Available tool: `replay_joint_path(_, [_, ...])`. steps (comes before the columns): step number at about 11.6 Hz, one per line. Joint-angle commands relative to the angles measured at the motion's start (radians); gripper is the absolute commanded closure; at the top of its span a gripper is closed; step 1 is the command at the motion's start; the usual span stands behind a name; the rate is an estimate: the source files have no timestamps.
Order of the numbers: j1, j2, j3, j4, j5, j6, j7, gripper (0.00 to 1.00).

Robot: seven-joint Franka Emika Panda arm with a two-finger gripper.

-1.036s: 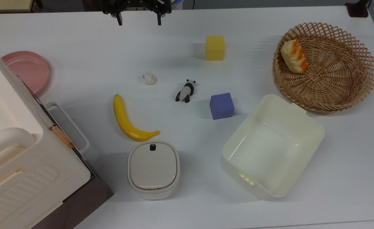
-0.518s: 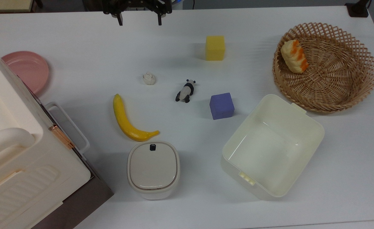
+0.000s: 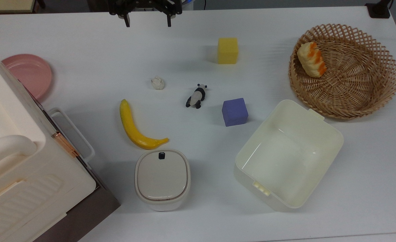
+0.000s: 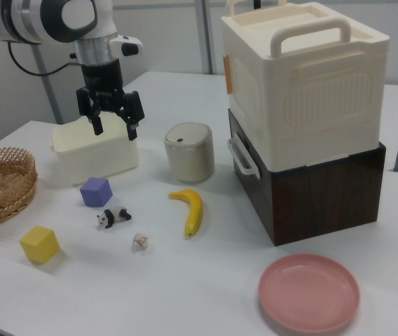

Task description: Open the trash can

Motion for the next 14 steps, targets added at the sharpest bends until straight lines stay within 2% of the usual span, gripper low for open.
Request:
replay_joint_path(1, [0.009,-0.015,-0.004,-0.014,-0.009,-0.012,0.000,0.00])
replay_joint_path(10, [0.009,-0.013,-0.002,-0.013,-0.010,-0.009,0.000,0.00])
replay_joint_path(14, [0.009,-0.013,-0.002,-0.013,-0.010,-0.009,-0.001,0.13])
